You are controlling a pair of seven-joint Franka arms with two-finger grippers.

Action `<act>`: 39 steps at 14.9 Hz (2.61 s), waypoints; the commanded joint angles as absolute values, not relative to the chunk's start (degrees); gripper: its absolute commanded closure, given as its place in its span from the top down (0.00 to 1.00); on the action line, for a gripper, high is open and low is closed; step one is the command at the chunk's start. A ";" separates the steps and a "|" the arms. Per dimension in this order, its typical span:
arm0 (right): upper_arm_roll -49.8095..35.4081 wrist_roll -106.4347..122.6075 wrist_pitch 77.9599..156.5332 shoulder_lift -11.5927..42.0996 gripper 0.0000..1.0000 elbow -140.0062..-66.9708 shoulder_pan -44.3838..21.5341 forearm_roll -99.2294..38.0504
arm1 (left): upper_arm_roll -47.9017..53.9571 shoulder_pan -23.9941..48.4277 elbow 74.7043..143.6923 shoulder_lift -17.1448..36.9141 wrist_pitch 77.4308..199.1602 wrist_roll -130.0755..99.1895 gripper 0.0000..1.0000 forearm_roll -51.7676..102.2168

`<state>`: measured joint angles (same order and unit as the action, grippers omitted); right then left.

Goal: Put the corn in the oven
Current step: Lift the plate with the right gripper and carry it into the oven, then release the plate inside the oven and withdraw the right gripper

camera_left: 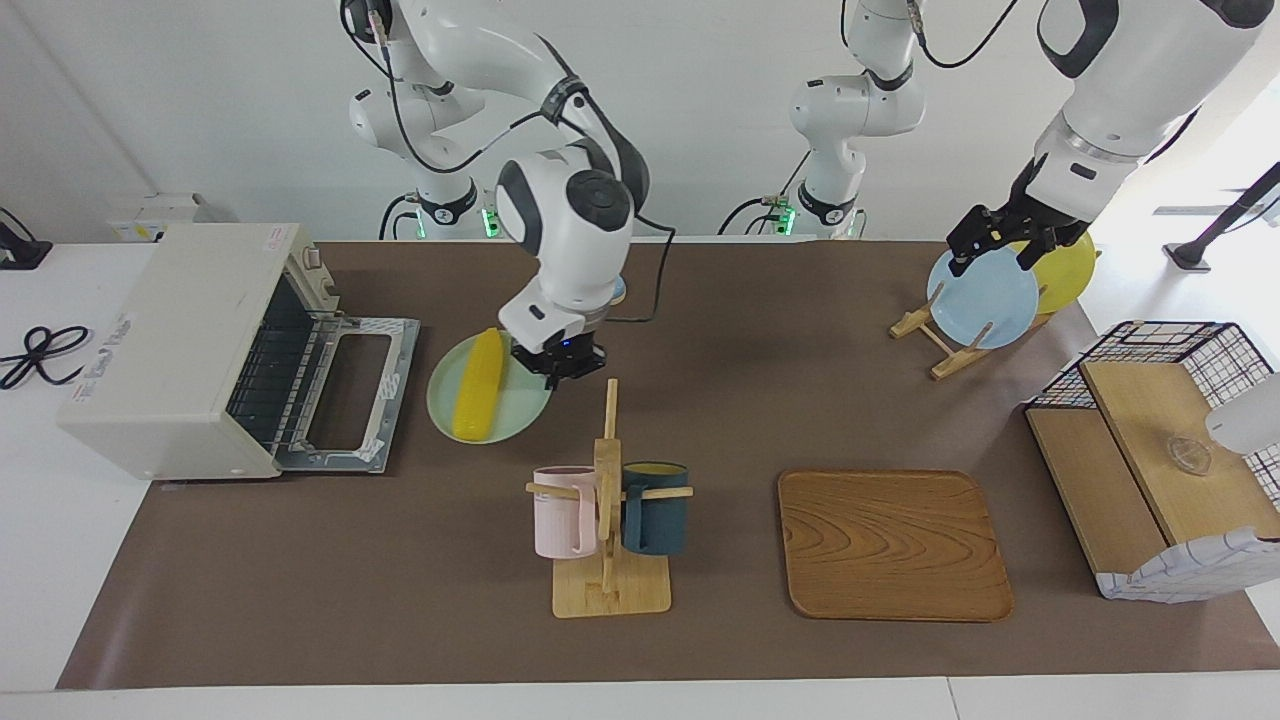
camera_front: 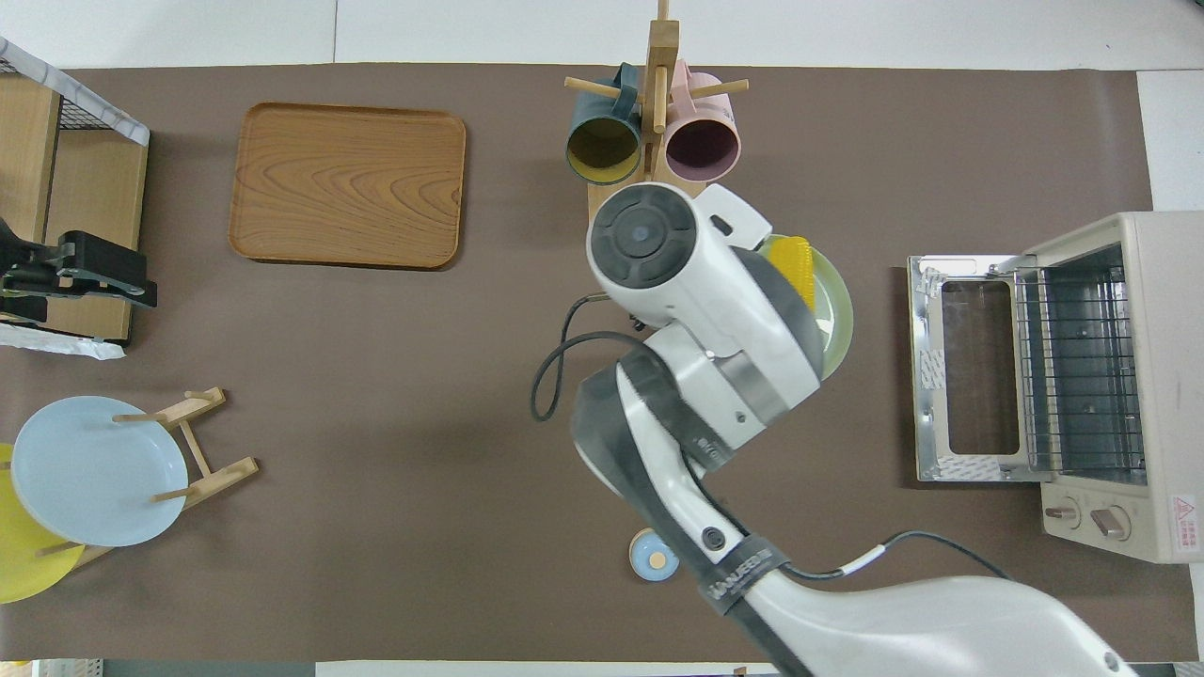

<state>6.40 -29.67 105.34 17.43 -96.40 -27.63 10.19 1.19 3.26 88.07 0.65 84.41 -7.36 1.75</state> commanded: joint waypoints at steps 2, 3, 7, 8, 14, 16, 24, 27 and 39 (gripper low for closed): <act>5.62 -25.42 109.76 11.70 0.00 -107.03 -20.40 10.99 | 1.23 2.46 88.51 0.26 84.73 -7.12 1.00 2.29; 5.62 -24.01 109.86 10.12 0.00 -108.79 -18.48 10.99 | 1.23 2.55 88.51 0.26 84.64 -7.12 1.00 2.29; 5.71 -19.08 108.55 6.34 0.00 -112.13 -13.81 11.07 | 1.23 2.55 88.51 0.26 84.64 -7.12 1.00 2.29; 5.71 -18.12 108.54 5.37 0.00 -113.54 -12.67 11.51 | 1.23 2.55 88.51 0.26 84.64 -7.12 1.00 2.29; 5.71 -12.50 113.64 2.90 0.00 -120.58 -6.17 11.51 | 1.23 2.55 88.51 0.26 84.64 -7.12 1.00 2.29; 5.63 -8.28 113.73 2.90 0.00 -120.85 -2.92 11.51 | 1.23 2.55 88.51 0.26 84.64 -7.12 1.00 2.29; 5.54 -5.10 113.73 2.73 0.08 -121.55 -0.88 11.51 | 1.23 2.46 88.51 0.26 84.64 -7.12 1.00 2.29; 5.62 -4.92 113.73 2.37 0.35 -121.90 -0.35 11.51 | 1.23 2.46 88.51 0.26 84.64 -7.12 1.00 2.29; 4.66 -14.50 109.84 4.05 0.00 -116.34 -9.40 8.54 | 1.23 2.55 88.51 0.26 84.64 -7.12 1.00 2.29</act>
<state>5.08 -12.11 108.33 4.09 -114.56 -8.79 10.11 0.99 3.21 88.08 0.65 84.41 -7.36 1.75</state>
